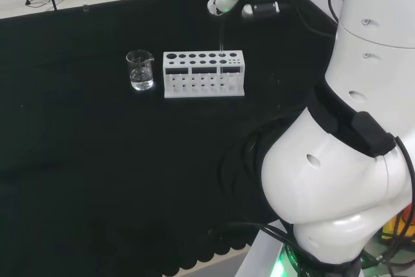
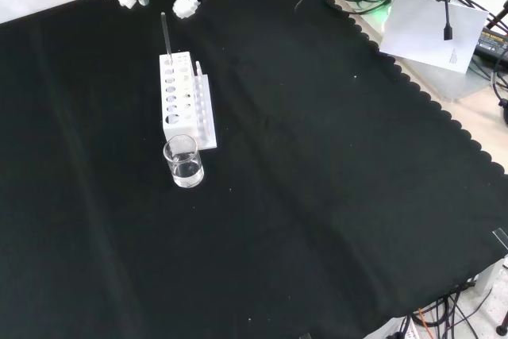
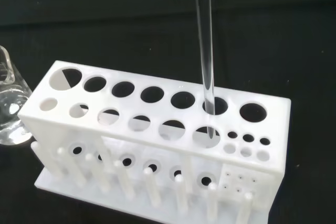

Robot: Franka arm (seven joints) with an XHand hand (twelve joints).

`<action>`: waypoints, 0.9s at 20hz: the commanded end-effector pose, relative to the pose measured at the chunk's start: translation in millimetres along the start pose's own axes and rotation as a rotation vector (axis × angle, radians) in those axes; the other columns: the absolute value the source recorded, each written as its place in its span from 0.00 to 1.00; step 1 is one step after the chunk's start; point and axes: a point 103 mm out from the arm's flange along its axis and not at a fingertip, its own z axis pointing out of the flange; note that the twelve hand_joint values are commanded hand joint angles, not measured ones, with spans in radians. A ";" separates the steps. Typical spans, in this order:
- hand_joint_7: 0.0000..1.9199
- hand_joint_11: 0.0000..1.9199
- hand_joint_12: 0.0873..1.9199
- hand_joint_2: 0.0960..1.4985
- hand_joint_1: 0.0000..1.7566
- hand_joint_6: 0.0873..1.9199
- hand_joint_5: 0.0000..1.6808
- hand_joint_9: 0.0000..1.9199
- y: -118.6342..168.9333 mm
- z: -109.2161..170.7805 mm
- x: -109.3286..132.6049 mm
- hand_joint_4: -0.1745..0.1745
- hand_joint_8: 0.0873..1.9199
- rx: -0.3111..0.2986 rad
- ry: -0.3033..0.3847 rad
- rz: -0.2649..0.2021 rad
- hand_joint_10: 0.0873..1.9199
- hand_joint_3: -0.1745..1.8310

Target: Take the glass rod from the white test tube rack.

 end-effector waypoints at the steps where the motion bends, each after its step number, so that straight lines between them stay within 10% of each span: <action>1: 0.28 0.14 0.72 0.53 0.40 0.00 0.16 0.36 -0.5 14.6 1.5 0.00 0.48 -0.006 -0.014 -0.008 0.46 0.39; 7: 0.41 0.28 0.69 0.54 0.42 0.02 0.30 0.46 1.7 22.3 -4.5 0.00 0.48 -0.027 0.007 -0.003 0.48 0.38; 12: 0.50 0.35 0.67 0.55 0.43 0.30 0.29 0.53 2.9 29.1 -5.2 0.00 0.48 -0.034 0.014 -0.008 0.48 0.38; 18: 0.53 0.39 0.66 0.55 0.45 0.39 0.30 0.57 9.8 36.7 -3.7 0.00 0.49 -0.014 0.034 -0.009 0.49 0.38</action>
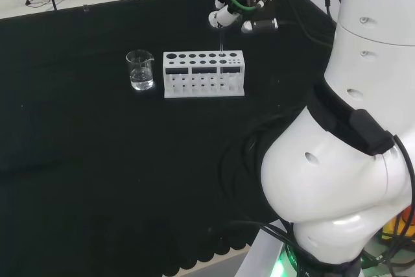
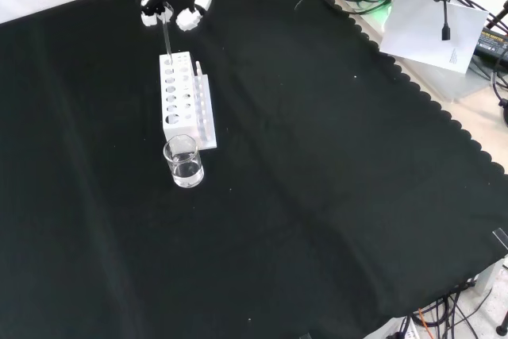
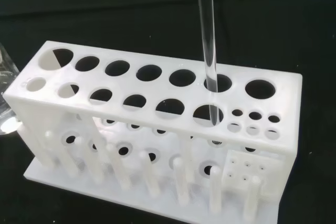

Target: Take the glass rod from the white test tube rack.

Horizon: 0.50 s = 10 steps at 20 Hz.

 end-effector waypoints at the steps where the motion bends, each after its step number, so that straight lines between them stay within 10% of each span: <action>1: 0.53 0.40 0.66 0.55 0.45 0.40 0.30 0.57 6.3 3.2 1.0 0.00 0.49 0.010 0.013 -0.001 0.49 0.38; 10: 0.61 0.68 0.56 0.53 0.58 0.46 0.43 0.73 16.6 -1.3 1.0 0.00 0.51 -0.023 -0.033 -0.006 0.50 0.40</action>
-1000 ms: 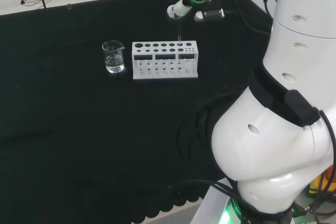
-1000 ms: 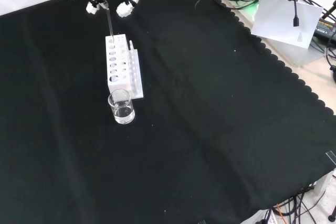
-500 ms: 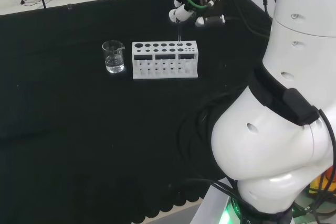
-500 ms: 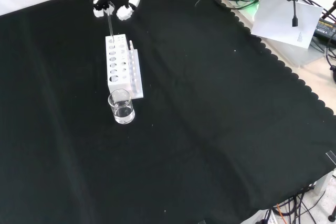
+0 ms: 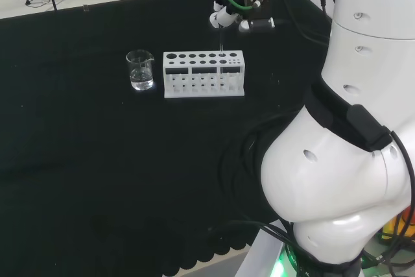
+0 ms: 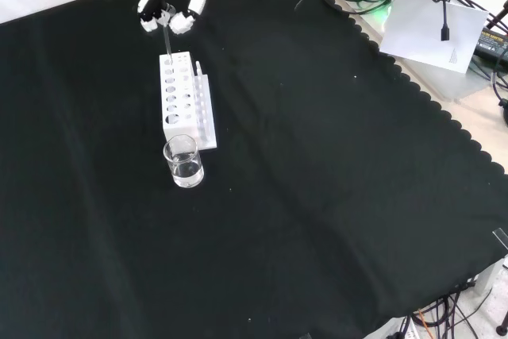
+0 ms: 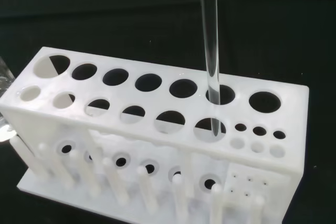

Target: Take the glass rod from the white test tube rack.

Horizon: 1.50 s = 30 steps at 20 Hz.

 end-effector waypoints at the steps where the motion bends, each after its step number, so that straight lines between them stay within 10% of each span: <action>1: 0.62 0.74 0.54 0.58 0.60 0.52 0.46 0.75 3.8 -0.9 0.0 0.00 0.52 -0.024 -0.024 0.001 0.50 0.34; 5: 0.55 0.86 0.41 0.63 0.69 0.59 0.52 0.80 9.2 -5.0 5.8 0.00 0.58 -0.096 -0.006 -0.009 0.51 0.27; 12: 0.56 0.80 0.36 0.65 0.73 0.35 0.59 0.79 4.4 -29.2 24.2 0.00 0.59 -0.242 0.000 -0.022 0.49 0.18; 21: 0.57 0.81 0.35 0.69 0.74 0.29 0.62 0.81 -38.1 -87.4 19.0 0.00 0.58 -0.165 -0.003 0.047 0.45 0.11; 30: 0.57 0.81 0.35 0.69 0.74 0.28 0.62 0.82 -82.4 -142.9 23.0 0.00 0.58 -0.178 0.002 0.006 0.44 0.10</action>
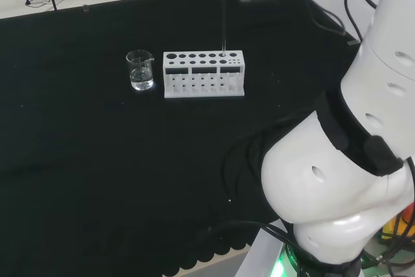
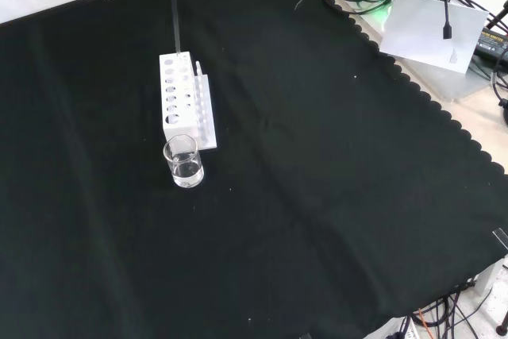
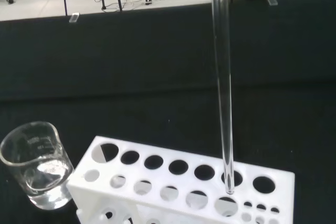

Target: Take the glass rod from the white test tube rack.

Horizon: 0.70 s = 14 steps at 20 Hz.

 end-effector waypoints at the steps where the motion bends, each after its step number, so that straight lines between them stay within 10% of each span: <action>1: 0.57 0.81 0.35 0.69 0.74 0.28 0.62 0.82 -21.0 -43.3 -0.9 0.00 0.58 -0.040 0.002 -0.007 0.44 0.10; 14: 0.57 0.82 0.35 0.70 0.74 0.27 0.62 0.82 -21.1 -57.9 12.4 0.00 0.58 -0.082 0.009 -0.021 0.44 0.10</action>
